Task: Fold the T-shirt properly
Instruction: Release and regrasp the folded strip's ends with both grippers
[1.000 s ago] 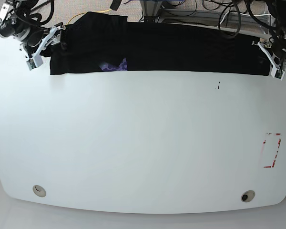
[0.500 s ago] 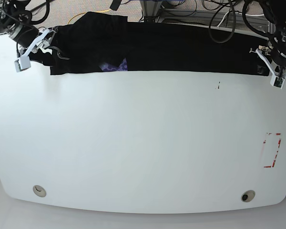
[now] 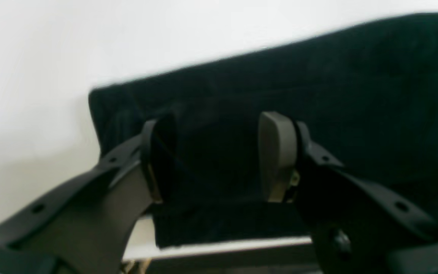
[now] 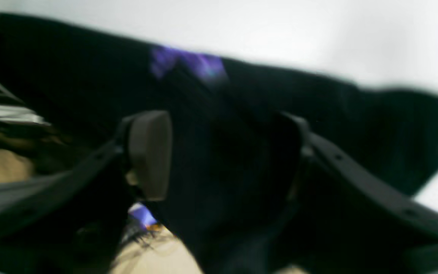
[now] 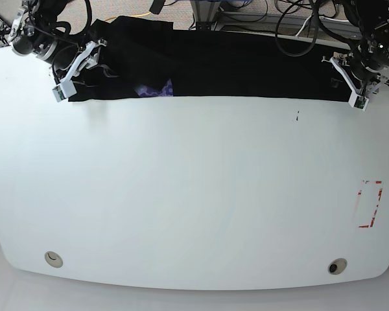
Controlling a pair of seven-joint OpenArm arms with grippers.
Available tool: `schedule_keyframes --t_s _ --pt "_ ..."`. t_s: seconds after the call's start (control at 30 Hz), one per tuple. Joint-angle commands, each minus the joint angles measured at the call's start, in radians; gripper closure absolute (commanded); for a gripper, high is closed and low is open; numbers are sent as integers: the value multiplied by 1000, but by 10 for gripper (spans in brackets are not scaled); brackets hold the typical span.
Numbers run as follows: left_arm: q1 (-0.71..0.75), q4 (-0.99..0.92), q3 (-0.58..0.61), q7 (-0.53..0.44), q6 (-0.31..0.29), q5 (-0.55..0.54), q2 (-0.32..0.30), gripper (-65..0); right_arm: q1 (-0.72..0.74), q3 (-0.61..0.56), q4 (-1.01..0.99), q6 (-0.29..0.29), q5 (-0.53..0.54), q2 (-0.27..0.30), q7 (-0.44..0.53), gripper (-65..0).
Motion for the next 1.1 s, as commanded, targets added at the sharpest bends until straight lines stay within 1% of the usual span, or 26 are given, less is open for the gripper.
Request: schedule_keyframes --t_s 0.0,0.07,0.1,0.17,0.2,0.27,0.33,0.5,0.63,0.77,0.8,0.87,0.97,1.07 --pt "1 -26 -12 -10 -1 -3 -19 -311 -3 -6 14 1 -63 -4 13 -258" --pt "1 -47 -21 -12 -1 -3 -33 -311 -1 -7 14 1 -124 -11 13 -205" --pt "4 -56 -21 -12 -1 -3 -40 -311 -3 -13 11 1 -152 -15 13 -198" --pt "4 -88 -23 -12 -1 -3 -50 -311 0 -43 -35 1 -222 -24 18 -200" --pt "1 -110 -26 -12 -1 -3 -50 -311 17 -53 -73 1 -256 -18 27 -200" --pt "-4 -131 -20 -14 -1 -3 -53 -311 55 -62 -124 1 -291 -18 47 -200" --pt "-38 -150 -20 -14 -1 -3 -53 -311 92 -64 -211 1 -345 -17 82 -200" --pt "-105 -208 -18 -14 -1 -2 -53 -311 178 -70 -357 1 -423 -3 193 -200" --pt "-194 -286 -12 -14 -1 -2 -53 -317 276 -99 -459 1 -468 25 217 -200" --pt "-263 -328 43 -7 -1 -6 -54 -319 341 -110 -506 1 -484 40 233 -198" --pt "-271 -323 57 -7 -1 -11 -54 -331 350 -110 -508 1 -484 42 234 -198" --pt "-274 -291 60 2 -1 -13 -54 -376 361 -110 -505 1 -484 42 233 -198" --pt "-276 -216 59 49 -1 -19 -53 -429 375 -110 -505 1 -481 42 231 -198" --pt "-274 -133 16 115 -1 -111 -53 -444 381 -110 -505 1 -481 42 231 -198"
